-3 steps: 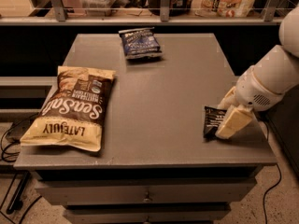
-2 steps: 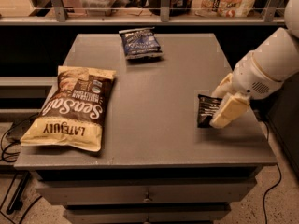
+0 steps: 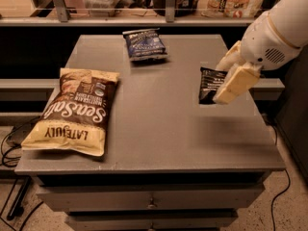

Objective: Move rxbar chocolate near blue chip bag

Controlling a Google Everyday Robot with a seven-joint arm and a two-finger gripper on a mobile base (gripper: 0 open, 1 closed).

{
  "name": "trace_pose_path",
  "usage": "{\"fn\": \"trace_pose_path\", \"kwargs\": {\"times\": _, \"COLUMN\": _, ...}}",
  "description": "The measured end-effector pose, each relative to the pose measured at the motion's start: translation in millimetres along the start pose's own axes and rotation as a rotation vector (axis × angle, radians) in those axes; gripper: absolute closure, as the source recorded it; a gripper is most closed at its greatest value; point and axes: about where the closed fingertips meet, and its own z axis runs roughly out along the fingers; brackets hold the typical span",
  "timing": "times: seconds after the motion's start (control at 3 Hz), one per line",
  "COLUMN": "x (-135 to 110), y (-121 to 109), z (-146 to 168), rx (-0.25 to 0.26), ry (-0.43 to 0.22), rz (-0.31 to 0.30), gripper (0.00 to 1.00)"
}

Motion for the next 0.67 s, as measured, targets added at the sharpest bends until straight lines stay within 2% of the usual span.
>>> {"fn": "trace_pose_path", "kwargs": {"times": 0.33, "x": 2, "y": -3, "z": 8, "rx": -0.010, "ry": -0.024, "rz": 0.045, "gripper": 1.00}}
{"fn": "trace_pose_path", "kwargs": {"times": 0.67, "x": -12, "y": -21, "z": 35, "rx": -0.001, "ry": -0.141, "rz": 0.133, "gripper": 1.00}}
